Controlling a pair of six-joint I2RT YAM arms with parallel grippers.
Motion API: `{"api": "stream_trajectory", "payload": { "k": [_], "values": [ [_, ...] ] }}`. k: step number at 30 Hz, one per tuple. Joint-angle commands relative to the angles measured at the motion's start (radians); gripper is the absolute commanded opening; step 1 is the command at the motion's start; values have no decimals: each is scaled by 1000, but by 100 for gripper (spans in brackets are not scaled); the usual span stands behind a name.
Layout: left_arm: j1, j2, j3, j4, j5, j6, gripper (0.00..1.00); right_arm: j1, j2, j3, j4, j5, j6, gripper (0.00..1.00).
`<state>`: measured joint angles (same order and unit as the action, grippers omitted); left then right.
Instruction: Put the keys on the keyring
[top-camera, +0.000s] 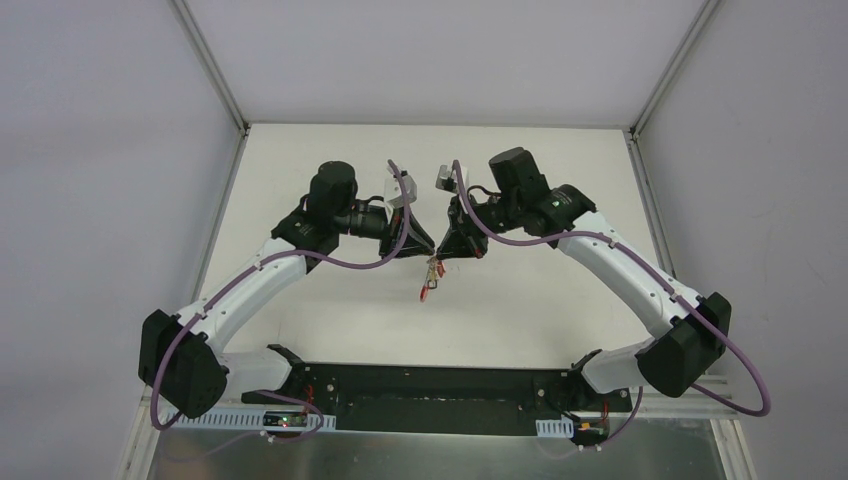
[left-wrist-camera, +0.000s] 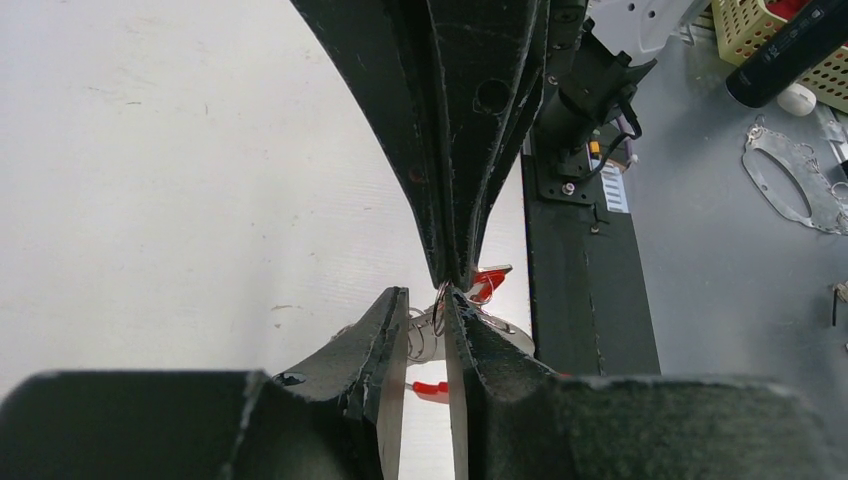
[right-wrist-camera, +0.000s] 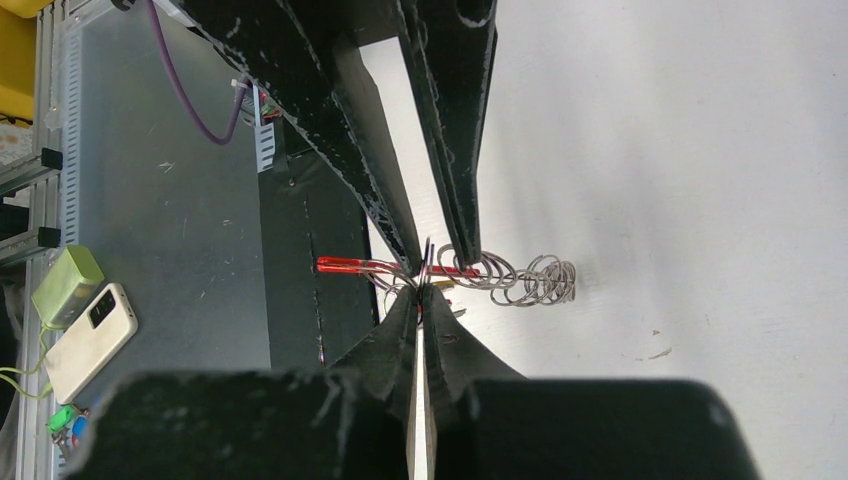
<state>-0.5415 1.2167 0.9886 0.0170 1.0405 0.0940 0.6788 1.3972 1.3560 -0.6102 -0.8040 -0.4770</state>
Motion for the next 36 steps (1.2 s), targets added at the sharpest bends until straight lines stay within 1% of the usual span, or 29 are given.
{"api": "stream_trajectory", "payload": {
  "k": [1,7,11,15,18,22,31,36],
  "values": [
    [5,7,38,23,35,19,18,1,-21,6,29,-50,-11,0],
    [1,13,36,20,53,22,14,-2,-21,6,31,-54,-8,0],
    [-1,14,38,18,58,21,8,-4,-18,3,35,-56,-3,0],
    [-3,15,37,18,78,19,0,-7,-19,5,43,-57,8,0],
    [-3,11,32,24,85,1,0,-13,-25,1,53,-56,18,0],
    [-2,-4,8,96,75,-87,0,-29,-48,-23,87,-61,41,1],
    [9,-6,-48,421,67,-394,0,-85,-109,-65,143,-130,85,15],
    [11,4,-65,523,64,-486,0,-111,-129,-74,160,-169,103,19]
  ]
}}
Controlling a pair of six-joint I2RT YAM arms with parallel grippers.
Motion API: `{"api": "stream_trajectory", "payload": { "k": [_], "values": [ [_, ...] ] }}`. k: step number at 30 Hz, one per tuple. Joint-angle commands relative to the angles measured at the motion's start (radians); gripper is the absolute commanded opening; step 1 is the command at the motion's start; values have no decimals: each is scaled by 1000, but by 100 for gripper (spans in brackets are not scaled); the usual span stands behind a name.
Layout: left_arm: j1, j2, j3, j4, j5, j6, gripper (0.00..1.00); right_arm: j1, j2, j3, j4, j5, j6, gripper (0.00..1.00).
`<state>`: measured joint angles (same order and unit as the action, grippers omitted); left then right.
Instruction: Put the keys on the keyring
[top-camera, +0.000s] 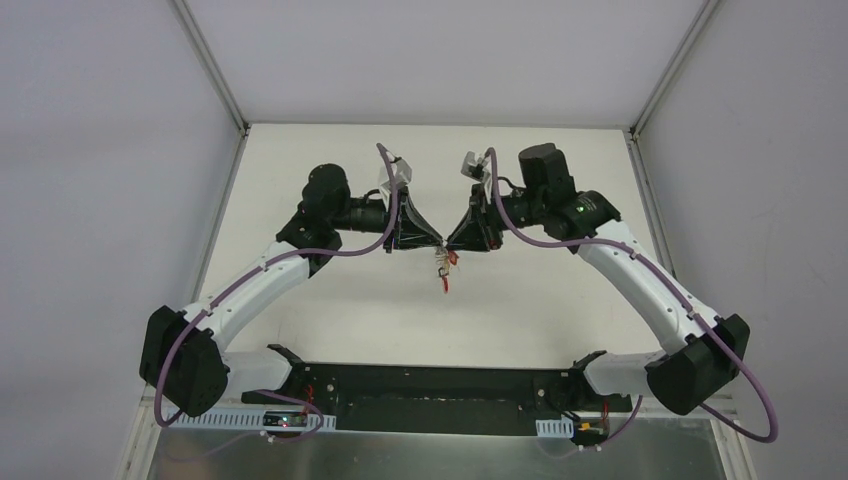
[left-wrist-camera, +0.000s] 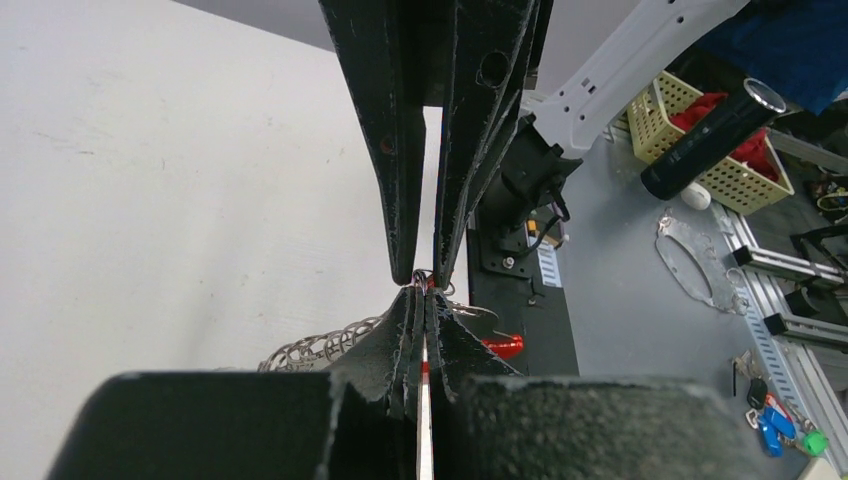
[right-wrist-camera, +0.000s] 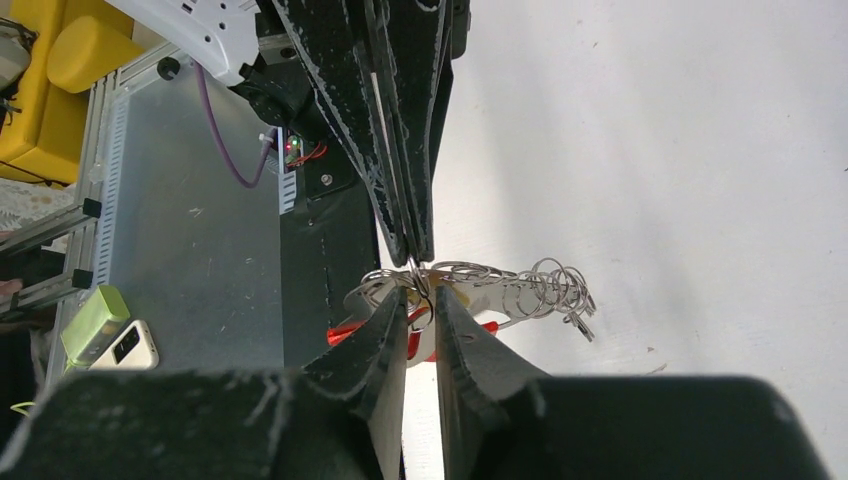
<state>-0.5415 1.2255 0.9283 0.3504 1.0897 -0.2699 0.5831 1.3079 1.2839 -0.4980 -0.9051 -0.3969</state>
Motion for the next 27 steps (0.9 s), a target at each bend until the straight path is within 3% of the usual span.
{"api": "stream_trajectory", "payload": {
  "k": [1,16,27],
  "values": [
    [11,-3,-6,201,14,-133,0,-19,-42,-2,47,-69,23,20],
    [31,5,-32,364,17,-257,0,-73,-82,-57,78,-124,33,21],
    [31,26,-47,498,33,-338,0,-72,-52,-91,146,-166,88,6]
  ]
}}
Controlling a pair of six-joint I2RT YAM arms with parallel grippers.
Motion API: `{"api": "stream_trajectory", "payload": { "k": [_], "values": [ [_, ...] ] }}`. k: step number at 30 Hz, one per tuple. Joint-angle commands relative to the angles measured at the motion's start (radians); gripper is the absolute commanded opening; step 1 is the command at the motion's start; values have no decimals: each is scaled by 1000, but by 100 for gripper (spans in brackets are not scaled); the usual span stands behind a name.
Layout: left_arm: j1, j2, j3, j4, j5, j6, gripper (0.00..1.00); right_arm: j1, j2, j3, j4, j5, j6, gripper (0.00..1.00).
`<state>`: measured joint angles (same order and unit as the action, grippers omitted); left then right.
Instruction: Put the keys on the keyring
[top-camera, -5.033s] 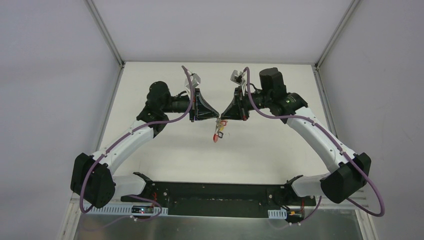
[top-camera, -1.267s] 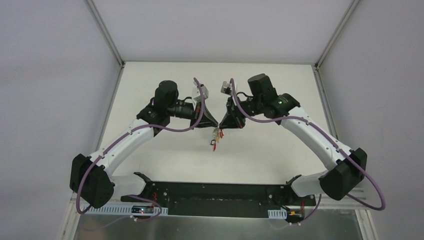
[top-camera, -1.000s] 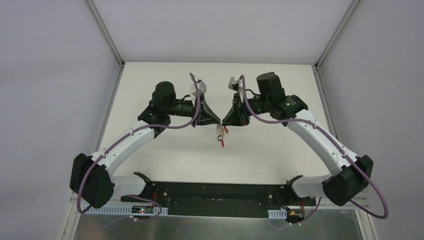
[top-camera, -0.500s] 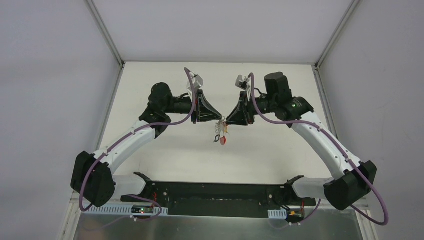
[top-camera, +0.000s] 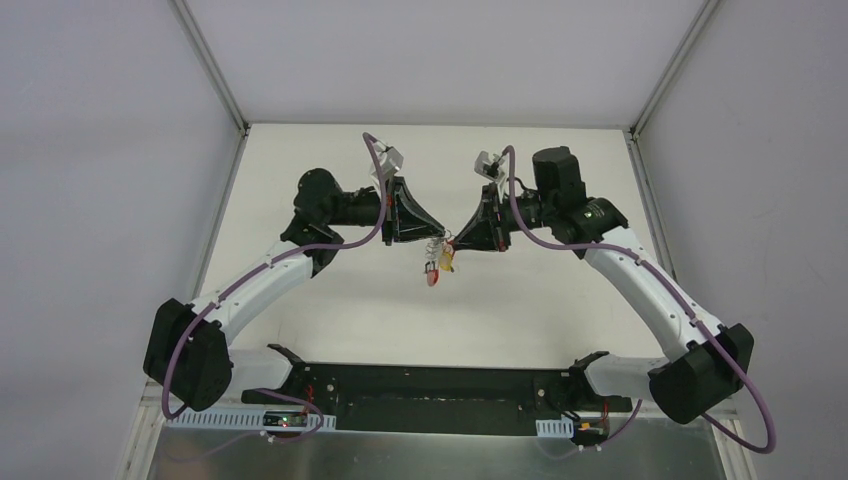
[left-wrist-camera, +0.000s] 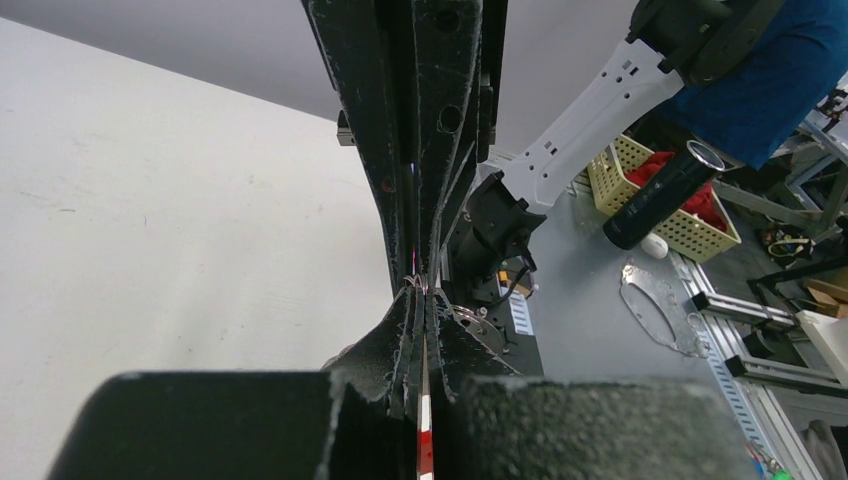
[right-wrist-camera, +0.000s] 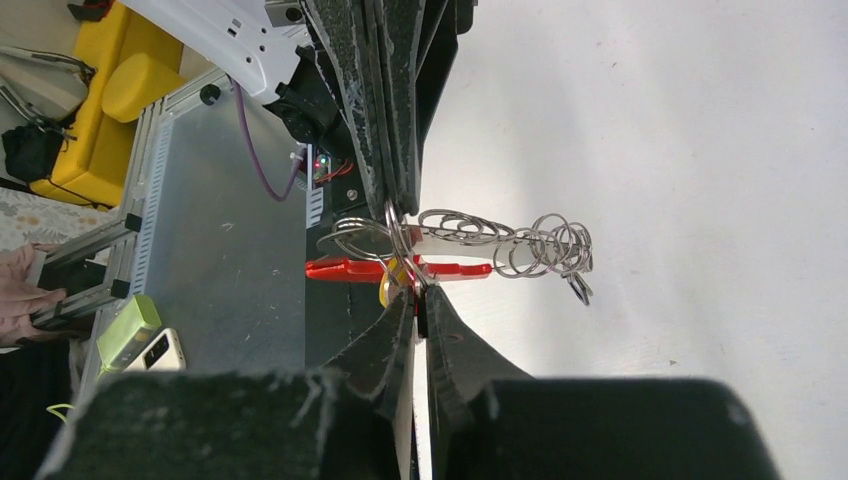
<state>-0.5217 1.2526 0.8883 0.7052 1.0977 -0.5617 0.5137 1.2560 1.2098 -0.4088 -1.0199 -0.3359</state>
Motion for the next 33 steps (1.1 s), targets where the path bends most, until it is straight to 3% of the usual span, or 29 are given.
{"api": "stream_trajectory", "payload": {
  "k": [1,18,22,29,33],
  "values": [
    [11,-2,-9,158,28,-55,0,-2,0,-22,59,-51,29,6],
    [11,11,-26,234,25,-74,0,35,41,-18,117,-82,100,7],
    [11,18,-28,234,29,-71,0,37,39,-8,108,-79,94,13],
    [11,21,-28,234,41,-72,0,4,-1,23,49,-51,41,33],
    [11,23,-27,242,45,-82,0,-25,-40,36,11,-21,-1,36]
  ]
}}
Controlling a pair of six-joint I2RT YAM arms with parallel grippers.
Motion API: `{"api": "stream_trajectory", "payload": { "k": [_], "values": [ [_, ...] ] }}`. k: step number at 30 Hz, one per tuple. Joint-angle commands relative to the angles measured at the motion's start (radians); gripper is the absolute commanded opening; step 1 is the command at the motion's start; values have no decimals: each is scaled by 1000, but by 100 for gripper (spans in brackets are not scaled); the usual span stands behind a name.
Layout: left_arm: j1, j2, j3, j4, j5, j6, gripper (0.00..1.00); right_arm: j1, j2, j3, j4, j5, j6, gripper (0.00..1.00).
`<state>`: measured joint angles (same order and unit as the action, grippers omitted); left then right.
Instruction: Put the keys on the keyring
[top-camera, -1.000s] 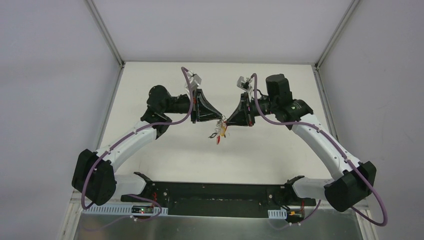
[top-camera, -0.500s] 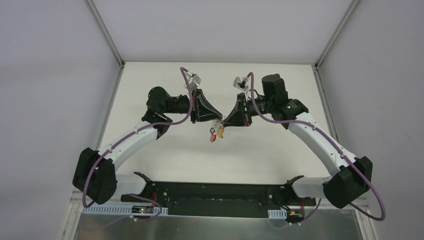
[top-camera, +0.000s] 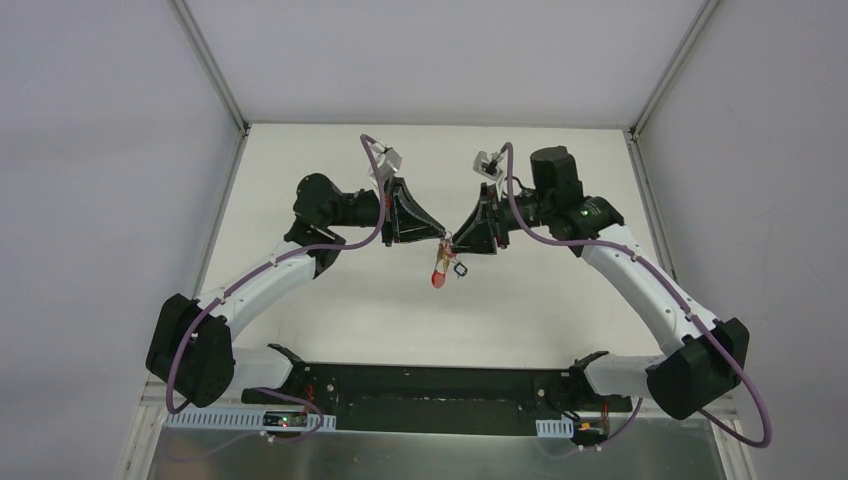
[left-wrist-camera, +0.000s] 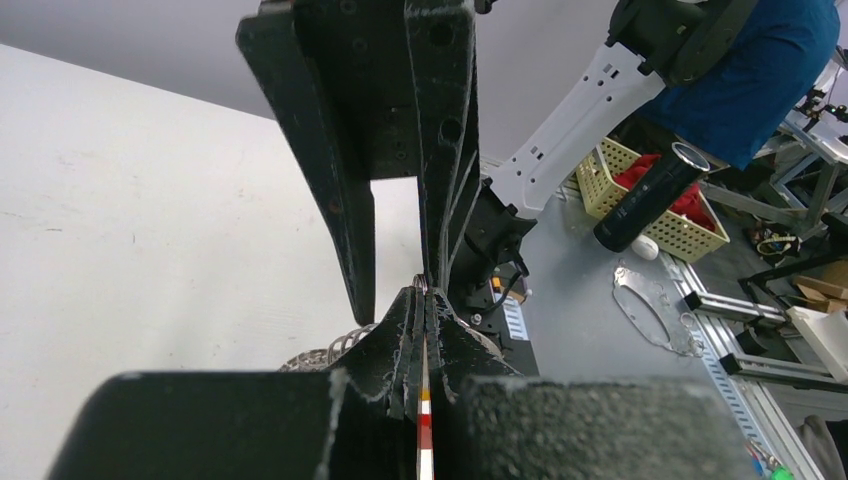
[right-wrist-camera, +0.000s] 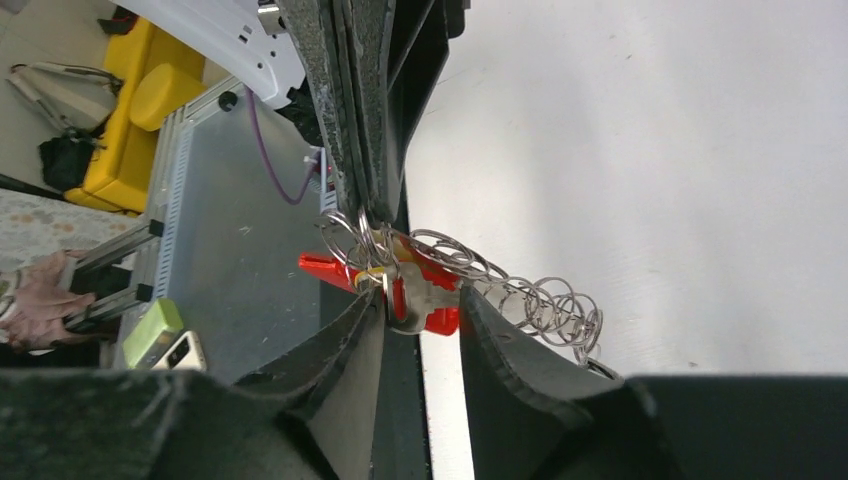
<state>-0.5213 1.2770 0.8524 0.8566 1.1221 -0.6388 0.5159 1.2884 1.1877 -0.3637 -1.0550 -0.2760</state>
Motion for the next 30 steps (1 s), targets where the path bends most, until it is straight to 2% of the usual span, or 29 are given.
{"api": "stream_trajectory", "payload": {
  "k": [1,8,18,30],
  "values": [
    [10,0,8,94,21,-10,0,-31,-81,61,-42,22,-73,36],
    [9,22,10,159,19,-74,0,-38,-84,111,-66,48,-87,32],
    [9,17,3,161,12,-93,0,-4,-24,141,-42,54,-68,31],
    [9,7,-7,146,18,-79,0,13,-9,142,-40,74,-68,15]
  ]
}}
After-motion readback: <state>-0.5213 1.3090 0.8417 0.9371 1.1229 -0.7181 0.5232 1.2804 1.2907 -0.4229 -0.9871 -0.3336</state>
